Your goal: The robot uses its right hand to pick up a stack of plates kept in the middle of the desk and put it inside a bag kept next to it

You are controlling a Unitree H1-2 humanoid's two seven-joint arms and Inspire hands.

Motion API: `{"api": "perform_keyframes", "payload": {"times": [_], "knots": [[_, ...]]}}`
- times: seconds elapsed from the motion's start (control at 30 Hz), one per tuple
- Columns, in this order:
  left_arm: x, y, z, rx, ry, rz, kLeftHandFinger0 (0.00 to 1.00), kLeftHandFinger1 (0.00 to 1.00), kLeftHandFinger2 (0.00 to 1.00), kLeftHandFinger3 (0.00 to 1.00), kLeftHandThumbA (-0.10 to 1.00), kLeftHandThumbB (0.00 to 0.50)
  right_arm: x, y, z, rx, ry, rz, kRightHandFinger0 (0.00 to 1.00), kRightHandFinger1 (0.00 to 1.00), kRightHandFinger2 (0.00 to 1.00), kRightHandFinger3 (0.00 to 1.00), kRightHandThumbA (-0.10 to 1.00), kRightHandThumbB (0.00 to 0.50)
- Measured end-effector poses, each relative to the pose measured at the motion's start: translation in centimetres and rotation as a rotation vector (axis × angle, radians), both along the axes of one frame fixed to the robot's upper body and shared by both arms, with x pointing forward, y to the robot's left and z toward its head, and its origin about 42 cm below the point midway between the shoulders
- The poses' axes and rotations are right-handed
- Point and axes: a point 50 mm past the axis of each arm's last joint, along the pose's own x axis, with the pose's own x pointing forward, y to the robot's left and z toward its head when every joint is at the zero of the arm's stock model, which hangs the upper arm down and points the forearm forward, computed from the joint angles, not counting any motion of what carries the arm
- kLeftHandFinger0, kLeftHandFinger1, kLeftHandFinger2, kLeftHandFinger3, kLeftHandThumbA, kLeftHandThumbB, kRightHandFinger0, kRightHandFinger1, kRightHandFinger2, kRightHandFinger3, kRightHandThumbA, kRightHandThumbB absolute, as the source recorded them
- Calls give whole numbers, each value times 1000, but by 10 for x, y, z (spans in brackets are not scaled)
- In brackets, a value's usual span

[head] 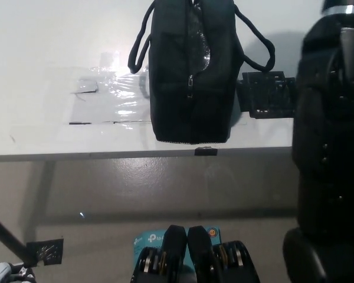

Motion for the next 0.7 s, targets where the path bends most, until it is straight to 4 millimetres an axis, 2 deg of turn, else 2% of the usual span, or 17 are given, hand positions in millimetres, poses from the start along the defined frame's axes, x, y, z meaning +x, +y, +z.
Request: {"api": "perform_keyframes", "payload": {"times": [0.07,0.17,0.2,0.37,0.4,0.57,0.63,0.7], "knots": [[0,0,0,0,0,1,878,881,955,924,3,0,1,5,-2,-20,8,8,0,0,0,0,-100,258],[1,0,0,0,-2,0,877,881,955,923,9,0,6,16,-11,-59,40,11,0,0,0,0,-100,257],[1,0,1,0,-3,0,877,893,969,934,18,1,6,19,-14,-67,50,12,0,0,0,2,-100,286],[1,-1,2,1,-8,-2,871,890,963,928,8,0,17,34,-44,-196,124,-29,0,0,0,0,-100,281],[1,-1,2,1,-9,-2,879,898,972,938,3,0,18,35,-50,-212,140,-37,0,0,0,0,-100,249],[1,-1,3,1,-11,-1,871,889,966,944,3,0,24,31,-78,-354,176,-121,0,0,0,0,-100,253],[0,-1,4,2,-14,-1,876,887,957,938,-8,0,25,27,-81,-395,174,-157,0,0,0,0,-100,297],[1,-1,4,2,-18,0,873,889,955,950,19,0,25,24,-82,-427,157,-189,0,0,0,0,-100,314]]}}
